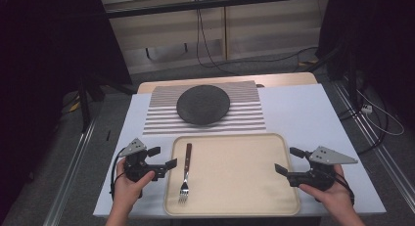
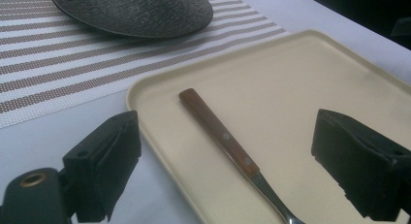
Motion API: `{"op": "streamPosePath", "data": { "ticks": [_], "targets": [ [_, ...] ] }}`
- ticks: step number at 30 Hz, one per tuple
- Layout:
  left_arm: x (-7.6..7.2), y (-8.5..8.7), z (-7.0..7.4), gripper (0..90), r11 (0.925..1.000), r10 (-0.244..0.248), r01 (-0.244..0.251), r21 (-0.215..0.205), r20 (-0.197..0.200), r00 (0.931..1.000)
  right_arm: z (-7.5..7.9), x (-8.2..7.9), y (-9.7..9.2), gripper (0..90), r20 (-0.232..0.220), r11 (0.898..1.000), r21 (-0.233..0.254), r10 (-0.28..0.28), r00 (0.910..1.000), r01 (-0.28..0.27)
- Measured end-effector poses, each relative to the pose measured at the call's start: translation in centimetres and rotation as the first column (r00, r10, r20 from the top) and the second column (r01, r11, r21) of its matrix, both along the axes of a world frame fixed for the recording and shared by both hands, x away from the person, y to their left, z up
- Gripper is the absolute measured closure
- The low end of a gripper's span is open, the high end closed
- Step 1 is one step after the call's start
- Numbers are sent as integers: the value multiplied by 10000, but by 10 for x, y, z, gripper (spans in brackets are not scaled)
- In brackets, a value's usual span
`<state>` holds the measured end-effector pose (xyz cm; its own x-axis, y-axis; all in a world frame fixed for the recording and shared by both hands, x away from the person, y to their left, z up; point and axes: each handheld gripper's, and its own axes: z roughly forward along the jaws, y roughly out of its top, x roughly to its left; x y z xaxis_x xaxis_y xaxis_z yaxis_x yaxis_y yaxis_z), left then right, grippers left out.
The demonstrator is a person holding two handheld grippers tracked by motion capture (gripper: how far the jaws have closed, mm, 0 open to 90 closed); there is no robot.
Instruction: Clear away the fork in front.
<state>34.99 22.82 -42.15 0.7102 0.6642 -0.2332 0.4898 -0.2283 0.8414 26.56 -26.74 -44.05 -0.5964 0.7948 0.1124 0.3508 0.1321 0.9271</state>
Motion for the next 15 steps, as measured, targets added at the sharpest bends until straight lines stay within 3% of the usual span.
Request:
{"op": "streamPosePath", "data": {
  "ticks": [3,10,15],
  "targets": [
    [-2,0,-2,101,9998,-165,164,133,31,9999,-1,-1,-1,179,7,10000,-9,18,10000,-18],
    [-3,5,-3,88,10000,56,-56,-34,85,9999,-1,-3,-6,179,73,9999,72,-89,9999,88],
    [-4,4,-3,83,9999,-65,64,105,81,9999,-1,-5,-8,179,69,9999,92,-81,9999,81]
  ]
}}
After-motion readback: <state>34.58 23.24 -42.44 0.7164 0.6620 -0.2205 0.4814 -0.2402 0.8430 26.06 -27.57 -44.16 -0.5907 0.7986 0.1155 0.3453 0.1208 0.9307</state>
